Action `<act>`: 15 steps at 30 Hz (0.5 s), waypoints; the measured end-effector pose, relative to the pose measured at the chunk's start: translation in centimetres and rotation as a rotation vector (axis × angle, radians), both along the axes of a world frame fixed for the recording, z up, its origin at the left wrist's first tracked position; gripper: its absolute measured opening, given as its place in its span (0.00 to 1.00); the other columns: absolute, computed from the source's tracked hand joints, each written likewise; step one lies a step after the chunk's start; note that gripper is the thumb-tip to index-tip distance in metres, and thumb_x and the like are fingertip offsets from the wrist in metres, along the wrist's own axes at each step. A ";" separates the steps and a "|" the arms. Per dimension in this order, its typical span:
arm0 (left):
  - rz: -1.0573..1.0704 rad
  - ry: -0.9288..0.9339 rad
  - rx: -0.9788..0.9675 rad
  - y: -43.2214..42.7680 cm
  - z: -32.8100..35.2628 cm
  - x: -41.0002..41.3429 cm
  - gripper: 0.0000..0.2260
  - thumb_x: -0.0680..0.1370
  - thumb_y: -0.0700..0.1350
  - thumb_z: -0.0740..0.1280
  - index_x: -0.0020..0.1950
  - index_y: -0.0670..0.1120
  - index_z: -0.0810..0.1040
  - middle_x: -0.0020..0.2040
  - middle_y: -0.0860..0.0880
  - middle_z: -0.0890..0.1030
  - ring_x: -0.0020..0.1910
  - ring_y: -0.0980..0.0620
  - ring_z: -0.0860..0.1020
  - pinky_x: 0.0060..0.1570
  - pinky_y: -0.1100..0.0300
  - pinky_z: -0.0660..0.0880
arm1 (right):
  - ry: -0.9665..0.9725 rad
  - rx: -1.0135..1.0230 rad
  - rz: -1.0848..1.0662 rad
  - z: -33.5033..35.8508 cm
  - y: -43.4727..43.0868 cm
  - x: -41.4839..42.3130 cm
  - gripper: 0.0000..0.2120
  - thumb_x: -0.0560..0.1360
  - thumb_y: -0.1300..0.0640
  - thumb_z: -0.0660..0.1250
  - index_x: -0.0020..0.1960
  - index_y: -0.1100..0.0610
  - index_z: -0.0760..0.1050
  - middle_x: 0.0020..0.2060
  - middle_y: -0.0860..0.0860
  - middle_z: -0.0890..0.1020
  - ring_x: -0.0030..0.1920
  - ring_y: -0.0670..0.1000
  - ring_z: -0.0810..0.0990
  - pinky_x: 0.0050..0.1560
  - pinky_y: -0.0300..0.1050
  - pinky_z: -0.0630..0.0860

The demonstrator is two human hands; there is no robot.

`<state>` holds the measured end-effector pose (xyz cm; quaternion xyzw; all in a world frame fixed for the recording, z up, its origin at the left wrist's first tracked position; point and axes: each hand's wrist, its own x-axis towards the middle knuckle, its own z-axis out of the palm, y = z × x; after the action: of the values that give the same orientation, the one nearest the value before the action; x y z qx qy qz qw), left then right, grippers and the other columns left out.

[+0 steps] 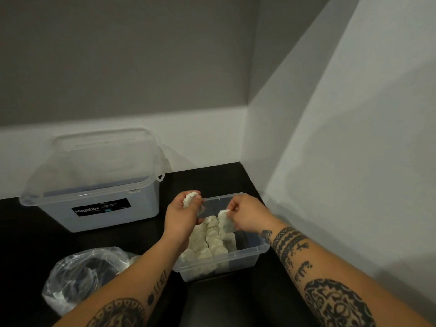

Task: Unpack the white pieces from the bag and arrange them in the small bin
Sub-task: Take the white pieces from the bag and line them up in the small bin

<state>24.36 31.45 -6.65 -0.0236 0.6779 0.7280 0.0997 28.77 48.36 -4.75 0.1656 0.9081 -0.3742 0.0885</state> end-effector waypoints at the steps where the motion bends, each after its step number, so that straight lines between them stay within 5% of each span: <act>1: 0.011 0.002 0.005 -0.1 -0.1 -0.1 0.05 0.82 0.43 0.68 0.56 0.51 0.80 0.54 0.46 0.82 0.51 0.50 0.81 0.32 0.65 0.78 | -0.058 0.103 0.042 -0.4 -0.2 -0.1 0.05 0.80 0.59 0.67 0.55 0.52 0.78 0.50 0.50 0.82 0.51 0.49 0.82 0.55 0.45 0.80; 5: 0.010 0.012 -0.006 0.0 -0.2 -0.2 0.05 0.82 0.44 0.69 0.56 0.52 0.81 0.56 0.48 0.82 0.54 0.48 0.81 0.35 0.63 0.78 | -0.199 0.309 0.076 -2.1 -1.4 -0.6 0.17 0.79 0.62 0.67 0.68 0.58 0.74 0.59 0.54 0.81 0.58 0.53 0.80 0.54 0.43 0.77; 11: -0.017 -0.003 -0.007 -0.2 -0.5 -0.1 0.05 0.82 0.45 0.69 0.55 0.54 0.81 0.56 0.48 0.82 0.56 0.48 0.80 0.38 0.60 0.79 | -0.369 0.371 0.074 -3.7 -2.1 -1.1 0.21 0.78 0.63 0.68 0.71 0.61 0.71 0.64 0.57 0.79 0.64 0.56 0.79 0.62 0.46 0.76; 15: -0.027 -0.038 0.014 -0.2 -0.5 -0.2 0.05 0.82 0.45 0.68 0.55 0.54 0.81 0.56 0.48 0.83 0.57 0.48 0.80 0.37 0.61 0.79 | -0.429 0.330 0.060 -4.3 -2.0 -1.5 0.17 0.79 0.65 0.68 0.67 0.62 0.74 0.60 0.58 0.82 0.60 0.55 0.82 0.57 0.45 0.79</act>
<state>24.15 31.24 -7.14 -0.0275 0.6711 0.7307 0.1227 27.29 46.37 -9.05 0.2263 0.9219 -0.1747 0.2615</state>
